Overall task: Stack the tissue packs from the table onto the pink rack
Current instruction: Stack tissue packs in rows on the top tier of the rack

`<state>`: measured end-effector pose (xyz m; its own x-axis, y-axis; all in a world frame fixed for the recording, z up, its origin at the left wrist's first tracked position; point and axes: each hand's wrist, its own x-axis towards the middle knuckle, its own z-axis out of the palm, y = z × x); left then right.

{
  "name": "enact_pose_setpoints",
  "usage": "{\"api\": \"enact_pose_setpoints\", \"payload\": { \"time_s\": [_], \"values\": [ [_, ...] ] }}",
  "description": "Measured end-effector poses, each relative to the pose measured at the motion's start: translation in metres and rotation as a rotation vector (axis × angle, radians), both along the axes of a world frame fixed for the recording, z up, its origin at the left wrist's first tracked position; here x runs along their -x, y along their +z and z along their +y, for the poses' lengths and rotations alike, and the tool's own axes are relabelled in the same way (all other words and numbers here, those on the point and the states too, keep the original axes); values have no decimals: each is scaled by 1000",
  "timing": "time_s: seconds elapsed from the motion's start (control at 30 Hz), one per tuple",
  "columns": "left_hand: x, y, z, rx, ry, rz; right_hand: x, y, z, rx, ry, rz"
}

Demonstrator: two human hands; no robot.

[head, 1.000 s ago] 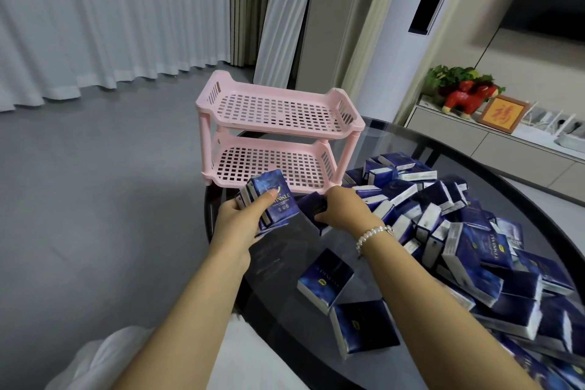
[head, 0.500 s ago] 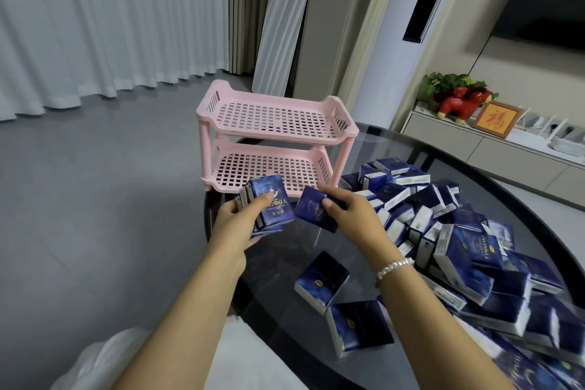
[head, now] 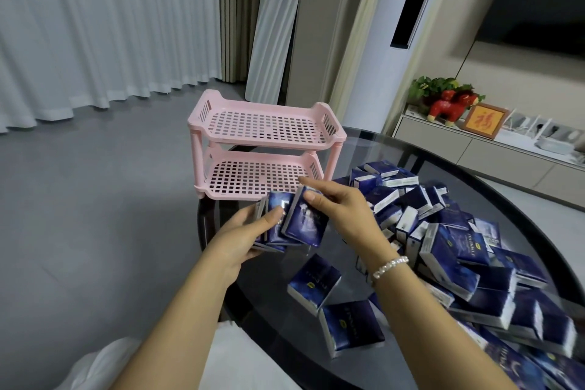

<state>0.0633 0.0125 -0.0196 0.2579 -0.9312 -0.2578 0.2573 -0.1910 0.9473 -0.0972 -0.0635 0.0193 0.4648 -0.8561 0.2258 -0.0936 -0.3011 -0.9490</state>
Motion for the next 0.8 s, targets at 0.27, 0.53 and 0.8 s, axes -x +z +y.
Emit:
{"api": "enact_pose_setpoints", "payload": {
  "time_s": [0.27,0.53,0.8],
  "values": [
    [-4,3,0,-1,-172,8,-24,-6,0,100,-8,8],
    [-11,-9,-9,104,-149,48,1,-29,-25,-590,548,-81],
    [-26,-19,-9,-17,-406,-498,3,-44,-35,-302,559,239]
  ]
}}
